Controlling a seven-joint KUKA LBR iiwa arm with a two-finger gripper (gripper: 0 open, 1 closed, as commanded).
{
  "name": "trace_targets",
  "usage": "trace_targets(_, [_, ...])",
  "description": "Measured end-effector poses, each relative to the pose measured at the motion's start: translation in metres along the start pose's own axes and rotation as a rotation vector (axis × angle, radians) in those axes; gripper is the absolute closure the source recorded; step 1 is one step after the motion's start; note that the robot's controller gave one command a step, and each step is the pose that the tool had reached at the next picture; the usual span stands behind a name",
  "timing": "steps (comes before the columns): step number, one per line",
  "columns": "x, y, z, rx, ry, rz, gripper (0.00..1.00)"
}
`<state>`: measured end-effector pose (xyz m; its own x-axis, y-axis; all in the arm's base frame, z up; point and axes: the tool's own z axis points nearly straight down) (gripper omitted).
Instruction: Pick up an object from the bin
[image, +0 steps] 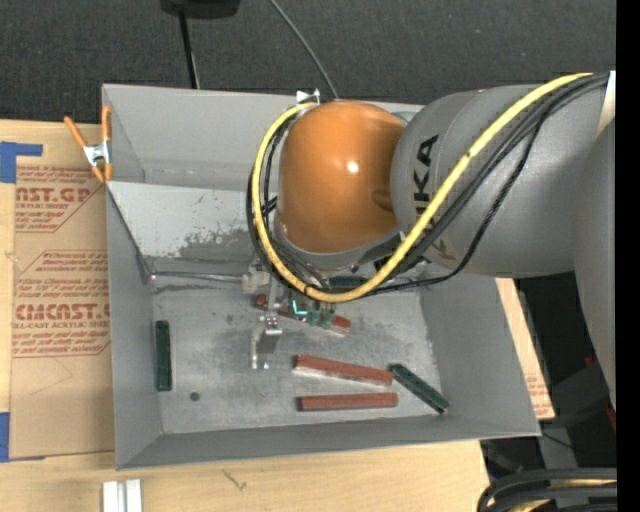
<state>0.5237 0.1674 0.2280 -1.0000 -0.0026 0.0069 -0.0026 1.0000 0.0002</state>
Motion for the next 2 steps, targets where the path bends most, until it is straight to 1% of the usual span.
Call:
trace_targets(1, [-0.002,-0.001,-0.005,-0.001,-0.008,0.002,0.0])
trace_targets(2, [0.009,-0.039,0.005,-0.002,-0.01,-0.054,0.0])
